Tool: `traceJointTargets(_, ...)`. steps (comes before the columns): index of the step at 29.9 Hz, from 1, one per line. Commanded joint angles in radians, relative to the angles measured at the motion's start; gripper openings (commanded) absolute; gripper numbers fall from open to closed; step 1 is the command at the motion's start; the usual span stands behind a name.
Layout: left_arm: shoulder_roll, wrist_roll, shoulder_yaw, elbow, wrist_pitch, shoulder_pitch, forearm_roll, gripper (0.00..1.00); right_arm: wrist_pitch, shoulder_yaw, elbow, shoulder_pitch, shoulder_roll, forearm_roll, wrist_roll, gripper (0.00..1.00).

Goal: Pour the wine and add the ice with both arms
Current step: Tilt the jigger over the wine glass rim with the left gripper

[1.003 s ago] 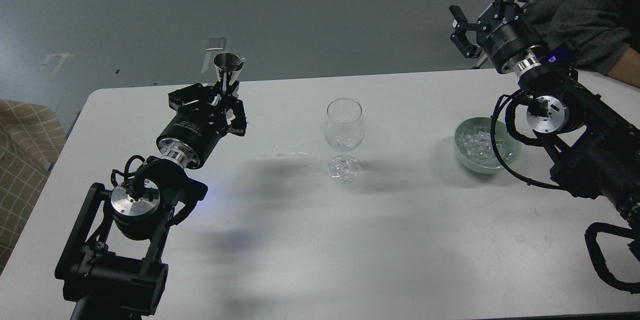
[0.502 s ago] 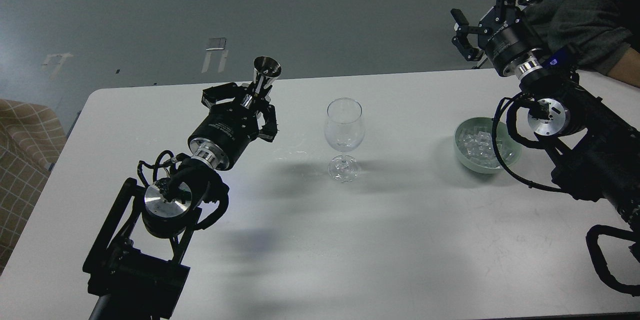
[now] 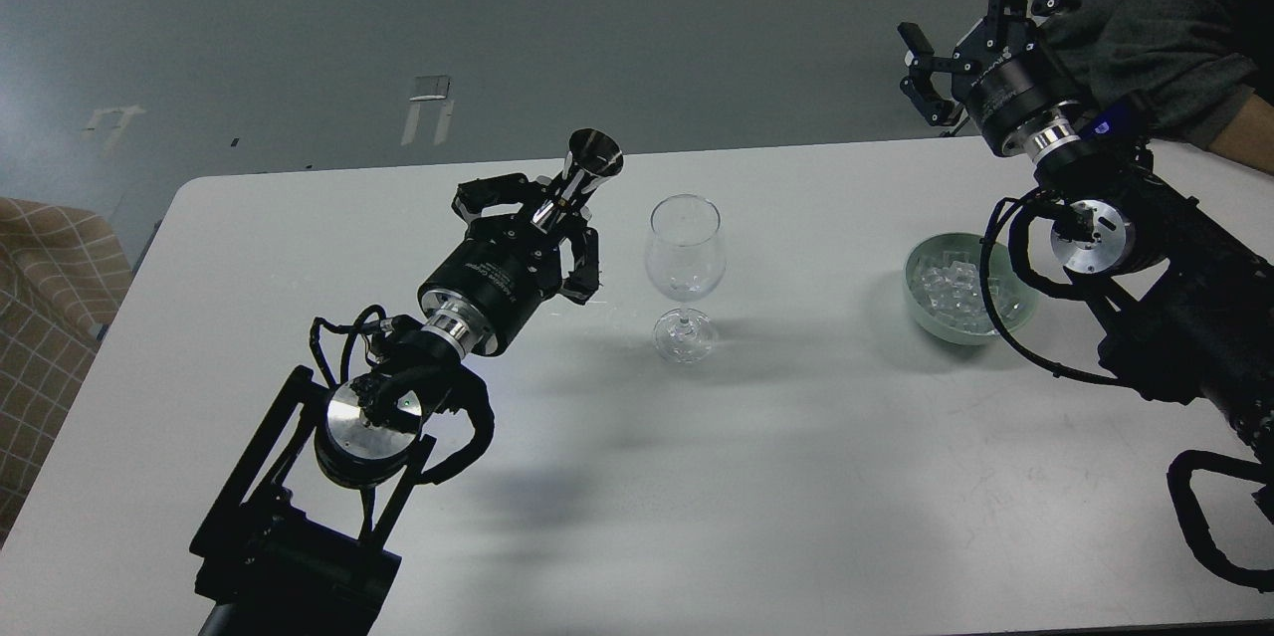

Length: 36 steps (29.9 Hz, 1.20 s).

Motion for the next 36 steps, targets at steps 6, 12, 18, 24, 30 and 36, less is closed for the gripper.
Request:
traceJointTargets(6, 0.0, 0.001, 0.048, -0.001, 0.0, -0.013, 0.122, 0.0, 0.0, 0.0, 0.001, -0.006, 0.004, 0.0, 0.0, 1.0)
traceJointTargets(12, 0.0, 0.003, 0.071, 0.001, 0.0, -0.022, 0.188, 0.0, 0.0, 0.0, 0.0, -0.008, 0.004, 0.0, 0.0, 1.0)
traceJointTargets(18, 0.0, 0.004, 0.087, 0.01, 0.003, -0.037, 0.225, 0.0, 0.0, 0.0, 0.001, -0.008, 0.004, 0.0, 0.0, 1.0)
traceJointTargets(24, 0.0, 0.017, 0.108, 0.018, 0.038, -0.063, 0.245, 0.0, 0.0, 0.0, 0.001, -0.009, 0.004, -0.002, 0.0, 1.0)
traceJointTargets(30, 0.0, 0.021, 0.121, 0.045, 0.043, -0.091, 0.321, 0.0, 0.0, 0.001, 0.001, -0.015, 0.006, 0.0, 0.0, 1.0)
traceJointTargets(36, 0.0, 0.02, 0.124, 0.081, 0.06, -0.117, 0.364, 0.0, 0.0, 0.001, 0.001, -0.015, 0.001, 0.0, 0.0, 1.0)
